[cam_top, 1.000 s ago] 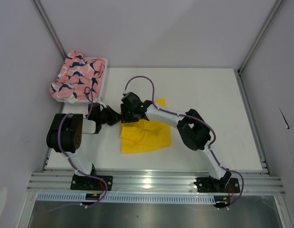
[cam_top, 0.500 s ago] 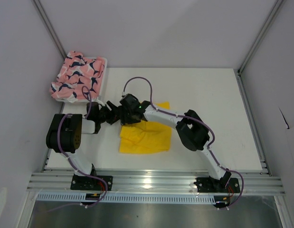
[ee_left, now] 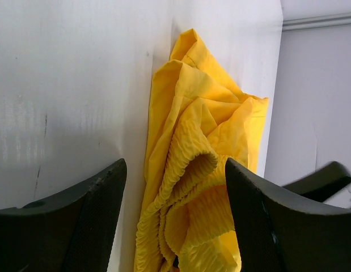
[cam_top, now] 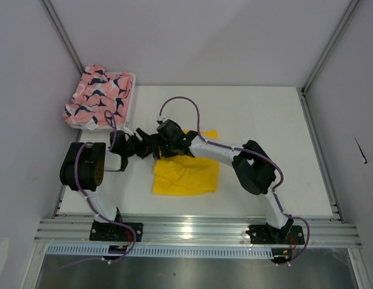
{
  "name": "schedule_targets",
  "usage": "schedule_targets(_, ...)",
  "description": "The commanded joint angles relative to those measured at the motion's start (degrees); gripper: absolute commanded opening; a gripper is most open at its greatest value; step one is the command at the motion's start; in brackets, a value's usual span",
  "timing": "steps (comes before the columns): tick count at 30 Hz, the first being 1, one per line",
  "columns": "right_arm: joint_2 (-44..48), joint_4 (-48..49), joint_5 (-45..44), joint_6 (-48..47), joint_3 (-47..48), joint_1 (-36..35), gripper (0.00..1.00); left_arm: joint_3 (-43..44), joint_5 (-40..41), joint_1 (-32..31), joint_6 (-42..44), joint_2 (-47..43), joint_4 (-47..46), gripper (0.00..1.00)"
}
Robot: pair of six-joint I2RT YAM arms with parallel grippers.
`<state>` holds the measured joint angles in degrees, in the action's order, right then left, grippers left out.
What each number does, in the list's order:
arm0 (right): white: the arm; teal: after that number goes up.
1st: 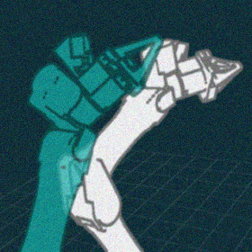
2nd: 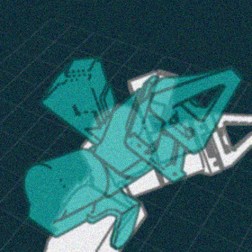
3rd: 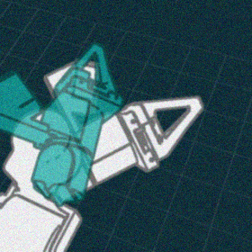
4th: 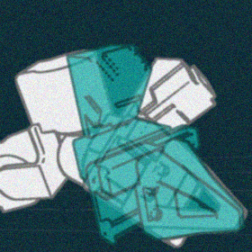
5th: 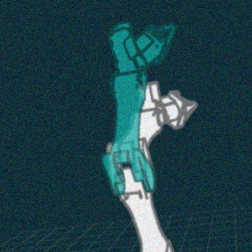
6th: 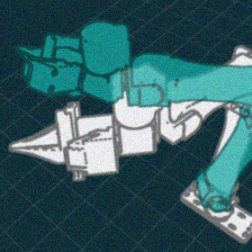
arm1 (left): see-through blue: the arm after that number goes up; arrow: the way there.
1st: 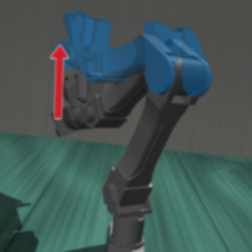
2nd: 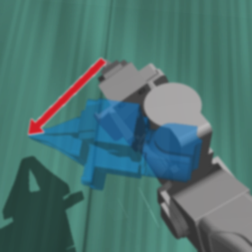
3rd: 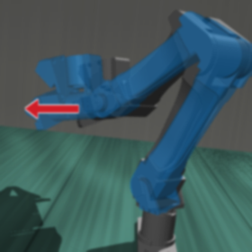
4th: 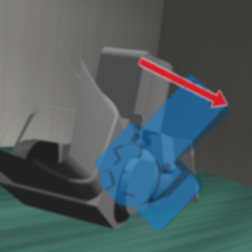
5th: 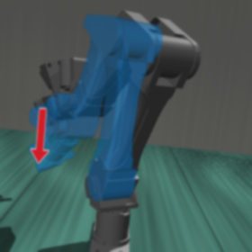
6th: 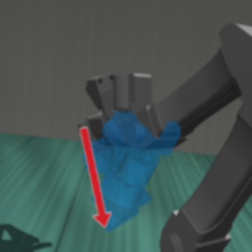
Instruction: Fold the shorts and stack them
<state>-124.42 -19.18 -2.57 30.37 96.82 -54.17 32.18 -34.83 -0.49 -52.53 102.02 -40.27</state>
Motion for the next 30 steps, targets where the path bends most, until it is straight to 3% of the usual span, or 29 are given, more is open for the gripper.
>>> schedule_targets(1,7.78,1.16,-2.79,-2.33,0.13,-0.41,0.79,-0.89,-0.94,0.32,0.06,-0.24,-2.97,0.73)
schedule_targets(7,13.75,2.12,-3.77,-1.98,-4.16,0.73,0.72,-1.25,-0.33,0.32,0.06,-0.77,-2.8,0.73)
schedule_targets(10,16.39,4.23,-4.11,-0.84,-7.95,1.7,0.59,-1.34,-0.15,0.32,-0.02,-0.94,-2.79,0.73)
schedule_targets(17,15.71,7.31,-2.62,0.48,-11.56,4.16,0.01,-1.77,0.38,0.32,-0.03,-1.47,-2.79,0.74)
schedule_targets(30,7.45,13.03,5.91,2.06,-9.28,6.01,0.0,-1.6,0.46,0.32,-0.11,-1.56,-2.88,0.73)
